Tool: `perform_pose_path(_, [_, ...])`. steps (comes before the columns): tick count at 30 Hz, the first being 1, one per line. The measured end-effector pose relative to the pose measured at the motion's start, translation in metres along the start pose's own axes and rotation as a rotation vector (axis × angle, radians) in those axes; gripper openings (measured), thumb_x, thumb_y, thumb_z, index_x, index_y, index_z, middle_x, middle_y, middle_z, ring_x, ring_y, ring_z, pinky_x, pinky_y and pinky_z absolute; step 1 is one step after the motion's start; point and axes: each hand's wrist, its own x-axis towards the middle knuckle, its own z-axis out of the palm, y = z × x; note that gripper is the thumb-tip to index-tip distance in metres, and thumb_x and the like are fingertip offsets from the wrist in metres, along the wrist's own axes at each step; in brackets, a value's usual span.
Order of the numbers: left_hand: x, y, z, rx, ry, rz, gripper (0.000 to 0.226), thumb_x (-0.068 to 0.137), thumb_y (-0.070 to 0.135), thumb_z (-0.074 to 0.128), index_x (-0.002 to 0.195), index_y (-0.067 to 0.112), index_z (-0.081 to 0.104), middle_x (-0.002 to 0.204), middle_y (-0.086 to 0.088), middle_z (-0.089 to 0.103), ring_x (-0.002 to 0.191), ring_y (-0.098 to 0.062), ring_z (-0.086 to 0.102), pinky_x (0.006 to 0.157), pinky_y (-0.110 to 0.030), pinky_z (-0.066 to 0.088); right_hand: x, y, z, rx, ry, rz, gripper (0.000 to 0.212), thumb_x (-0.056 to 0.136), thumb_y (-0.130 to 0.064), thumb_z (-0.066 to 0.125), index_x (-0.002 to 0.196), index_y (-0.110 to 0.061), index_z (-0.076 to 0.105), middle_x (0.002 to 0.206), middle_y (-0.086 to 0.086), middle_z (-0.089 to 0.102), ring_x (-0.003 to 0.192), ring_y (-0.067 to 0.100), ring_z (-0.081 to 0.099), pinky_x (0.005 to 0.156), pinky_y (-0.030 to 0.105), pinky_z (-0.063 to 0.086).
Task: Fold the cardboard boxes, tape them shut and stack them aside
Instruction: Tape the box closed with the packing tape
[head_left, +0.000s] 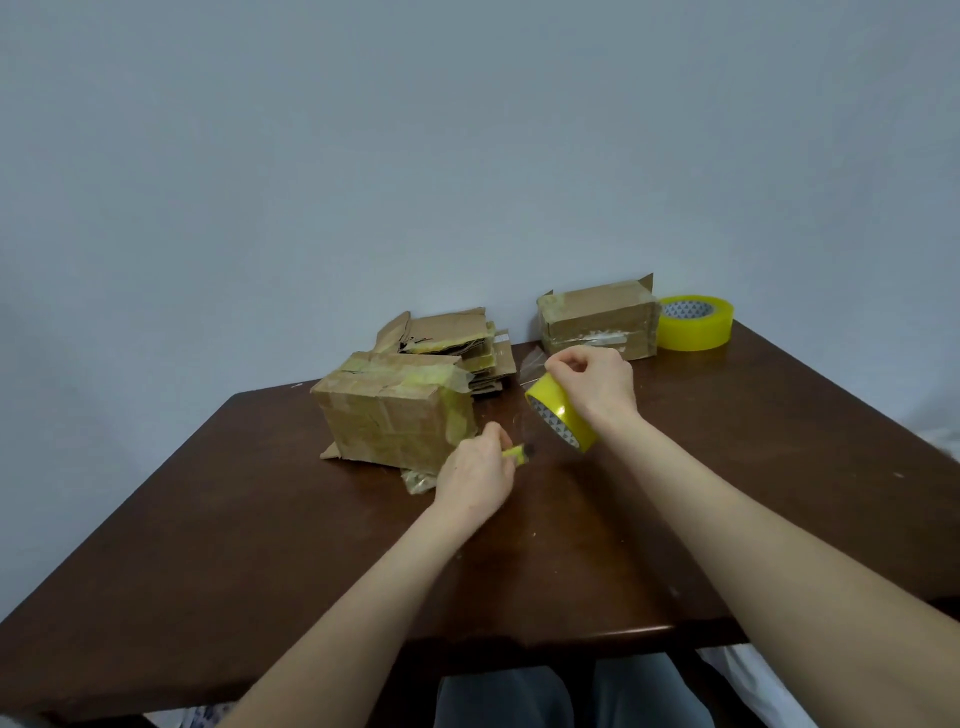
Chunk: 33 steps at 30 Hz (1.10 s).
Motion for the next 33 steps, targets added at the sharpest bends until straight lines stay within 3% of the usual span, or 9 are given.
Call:
perform_pose_path(3, [0.004,0.01,0.01,0.034,-0.034,0.037,0.021,0.094,0.033,0.053,0.108,0.018,0.056,0.105,-0.002,0.06,0.1,-0.021,0.057,0.076,-0.033,0.048,0.003,0.003,-0.016,0.004,0.052,0.0,0.013,0.088,-0.025,0.062,0.089,-0.021,0.074,0.08,-0.009,0.06,0.085,0.01,0.053,0.074,0.022,0.037])
perform_pose_path(7, [0.026,0.04,-0.017,-0.142,0.351,0.204,0.018,0.091,0.031,0.058,0.106,0.022,0.065,0.104,0.006,0.062,0.101,-0.012,0.052,0.082,-0.027,0.046,0.01,0.01,-0.033,-0.03,0.103,-0.022,0.012,0.087,-0.027,0.064,0.088,-0.022,0.075,0.085,-0.003,0.068,0.084,0.011,0.058,0.076,0.024,0.042])
perform_pose_path(9, [0.043,0.062,-0.035,-0.171,0.406,0.25,0.022,0.09,0.033,0.06,0.108,0.023,0.068,0.104,0.005,0.063,0.102,-0.013,0.053,0.083,-0.026,0.042,0.012,0.013,-0.039,-0.035,0.118,-0.035,0.012,0.086,-0.028,0.065,0.088,-0.021,0.075,0.084,-0.003,0.069,0.084,0.012,0.061,0.074,0.025,0.044])
perform_pose_path(13, [0.066,0.089,-0.038,-0.122,0.279,0.253,0.031,0.087,0.04,0.061,0.114,0.026,0.068,0.105,0.002,0.069,0.104,-0.016,0.059,0.086,-0.032,0.048,0.012,0.017,-0.05,-0.05,0.137,-0.066,0.013,0.088,-0.026,0.064,0.089,-0.02,0.075,0.079,-0.005,0.067,0.077,0.008,0.057,0.067,0.021,0.037])
perform_pose_path(18, [0.078,0.105,-0.023,-0.304,0.195,0.207,0.018,0.082,0.029,0.069,0.097,0.022,0.076,0.093,0.002,0.074,0.091,-0.015,0.066,0.084,-0.038,0.052,0.012,0.024,-0.065,-0.068,0.133,-0.101,0.012,0.088,-0.03,0.064,0.086,-0.022,0.073,0.076,-0.005,0.067,0.074,0.01,0.058,0.064,0.023,0.037])
perform_pose_path(21, [0.082,0.114,-0.018,-0.335,0.212,0.148,0.014,0.083,0.026,0.067,0.092,0.021,0.077,0.087,0.001,0.073,0.086,-0.019,0.066,0.078,-0.036,0.053,0.013,0.029,-0.069,-0.084,0.126,-0.103,0.012,0.088,-0.034,0.064,0.087,-0.022,0.07,0.078,-0.006,0.064,0.082,0.016,0.062,0.069,0.028,0.044])
perform_pose_path(24, [0.088,0.123,-0.013,-0.351,0.211,0.118,0.015,0.082,0.02,0.063,0.089,0.021,0.076,0.089,-0.001,0.073,0.089,-0.021,0.064,0.079,-0.038,0.053,0.014,0.032,-0.071,-0.095,0.111,-0.045,0.022,0.086,-0.036,0.067,0.1,-0.019,0.067,0.084,-0.006,0.059,0.095,0.018,0.059,0.074,0.026,0.04])
perform_pose_path(29, [0.091,0.124,-0.007,-0.336,0.2,0.08,0.011,0.086,0.027,0.065,0.083,0.022,0.074,0.093,0.002,0.07,0.091,-0.019,0.063,0.076,-0.034,0.052,0.014,0.035,-0.084,0.033,0.047,0.06,0.066,0.076,-0.029,0.076,0.132,-0.017,0.043,0.095,0.002,0.068,0.1,0.016,0.059,0.081,0.025,0.041])
perform_pose_path(33, [0.086,0.127,-0.001,-0.267,0.196,0.065,0.014,0.089,0.031,0.061,0.087,0.024,0.073,0.096,0.002,0.07,0.096,-0.02,0.061,0.074,-0.033,0.049,0.015,0.039,-0.085,-0.155,0.04,0.043,0.051,0.081,-0.029,0.071,0.127,-0.022,0.049,0.087,-0.004,0.062,0.098,0.019,0.06,0.083,0.034,0.047])
